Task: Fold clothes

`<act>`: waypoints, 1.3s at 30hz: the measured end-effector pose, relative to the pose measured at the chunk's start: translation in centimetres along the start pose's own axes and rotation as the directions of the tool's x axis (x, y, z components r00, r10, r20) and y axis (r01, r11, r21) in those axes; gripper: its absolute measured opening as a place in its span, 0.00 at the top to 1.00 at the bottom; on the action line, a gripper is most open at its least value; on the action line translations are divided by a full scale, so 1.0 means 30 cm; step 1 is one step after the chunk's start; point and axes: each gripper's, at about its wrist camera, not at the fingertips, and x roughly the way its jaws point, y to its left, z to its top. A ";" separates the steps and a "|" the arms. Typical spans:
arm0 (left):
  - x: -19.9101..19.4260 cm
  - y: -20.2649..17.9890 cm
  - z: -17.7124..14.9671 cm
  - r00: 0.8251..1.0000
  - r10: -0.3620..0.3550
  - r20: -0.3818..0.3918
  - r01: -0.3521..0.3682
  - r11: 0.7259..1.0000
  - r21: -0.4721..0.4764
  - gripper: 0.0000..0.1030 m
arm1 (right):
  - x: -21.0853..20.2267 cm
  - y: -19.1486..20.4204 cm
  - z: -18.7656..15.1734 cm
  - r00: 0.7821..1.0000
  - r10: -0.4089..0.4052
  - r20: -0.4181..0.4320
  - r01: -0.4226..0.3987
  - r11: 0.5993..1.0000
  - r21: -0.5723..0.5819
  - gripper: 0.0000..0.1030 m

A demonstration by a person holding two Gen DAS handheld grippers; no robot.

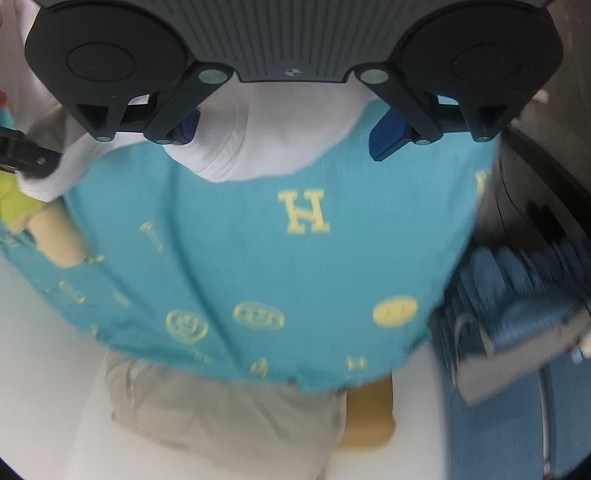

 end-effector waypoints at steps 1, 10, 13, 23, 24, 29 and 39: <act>-0.039 -0.004 -0.006 1.000 -0.003 0.023 0.003 1.000 0.015 0.05 | -0.013 0.007 0.006 1.000 0.013 0.001 -0.013 1.000 0.010 0.21; -0.161 -0.048 -0.063 0.986 0.158 0.056 -0.165 0.975 0.152 0.01 | -0.082 0.124 -0.010 0.968 -0.245 -0.055 0.224 0.940 -0.259 0.20; -0.157 -0.042 -0.061 0.987 0.142 0.068 -0.149 0.982 0.112 0.02 | -0.129 0.155 -0.033 0.967 -0.249 0.047 0.251 0.916 -0.313 0.20; -0.477 0.091 -0.210 0.978 -0.002 0.207 0.013 0.999 -0.049 0.03 | -0.501 0.099 -0.183 0.974 0.007 0.226 -0.011 1.000 0.013 0.21; -0.544 0.104 -0.226 0.976 0.001 0.218 0.014 0.998 -0.066 0.03 | -0.552 0.104 -0.215 0.974 0.011 0.225 -0.017 1.000 0.023 0.21; -0.830 0.209 -0.321 0.966 0.042 0.253 0.003 0.984 -0.177 0.03 | -0.830 0.120 -0.395 0.974 0.043 0.220 -0.063 0.994 0.084 0.21; -0.943 0.418 -0.625 0.986 0.084 0.144 -0.006 0.882 -0.471 0.13 | -1.127 0.064 -0.742 0.979 0.081 0.185 -0.127 0.959 0.253 0.29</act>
